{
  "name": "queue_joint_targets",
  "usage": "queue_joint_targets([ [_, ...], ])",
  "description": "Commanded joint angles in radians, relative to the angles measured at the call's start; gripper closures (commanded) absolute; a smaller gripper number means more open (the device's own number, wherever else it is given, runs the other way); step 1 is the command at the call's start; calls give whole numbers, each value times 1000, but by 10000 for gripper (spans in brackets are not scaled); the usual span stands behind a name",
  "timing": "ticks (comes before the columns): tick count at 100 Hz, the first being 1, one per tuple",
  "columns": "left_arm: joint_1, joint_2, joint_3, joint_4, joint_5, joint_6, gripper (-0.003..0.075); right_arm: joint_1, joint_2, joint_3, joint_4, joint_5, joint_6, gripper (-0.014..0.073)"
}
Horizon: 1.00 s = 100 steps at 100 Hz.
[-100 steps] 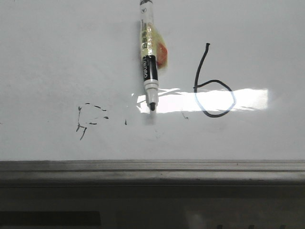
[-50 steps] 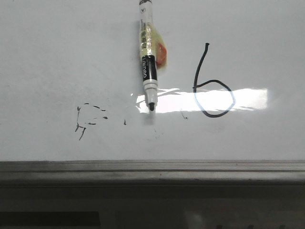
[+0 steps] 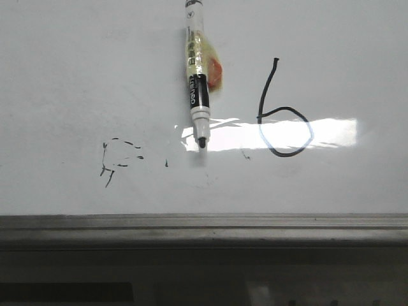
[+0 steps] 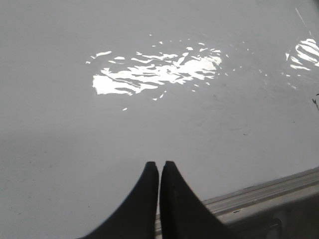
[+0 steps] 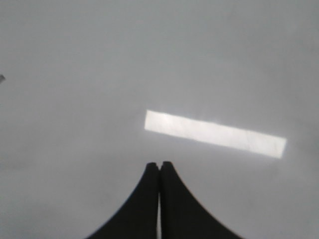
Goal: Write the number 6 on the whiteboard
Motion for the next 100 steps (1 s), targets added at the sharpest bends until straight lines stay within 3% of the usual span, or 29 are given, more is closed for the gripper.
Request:
queue_joint_targets([
  [1, 3, -28, 23, -2, -74, -10, 741, -46, 5, 16, 11, -57, 1, 657],
  [28, 3, -28, 23, -2, -74, -10, 741, -63, -133, 20, 42, 128, 1, 657],
  [60, 3, -28, 23, -5, -74, -10, 741, -64, -130, 20, 42, 316, 1, 657],
  [100, 3, -28, 23, -5, -74, -10, 741, -64, -130, 20, 42, 318, 1, 657],
])
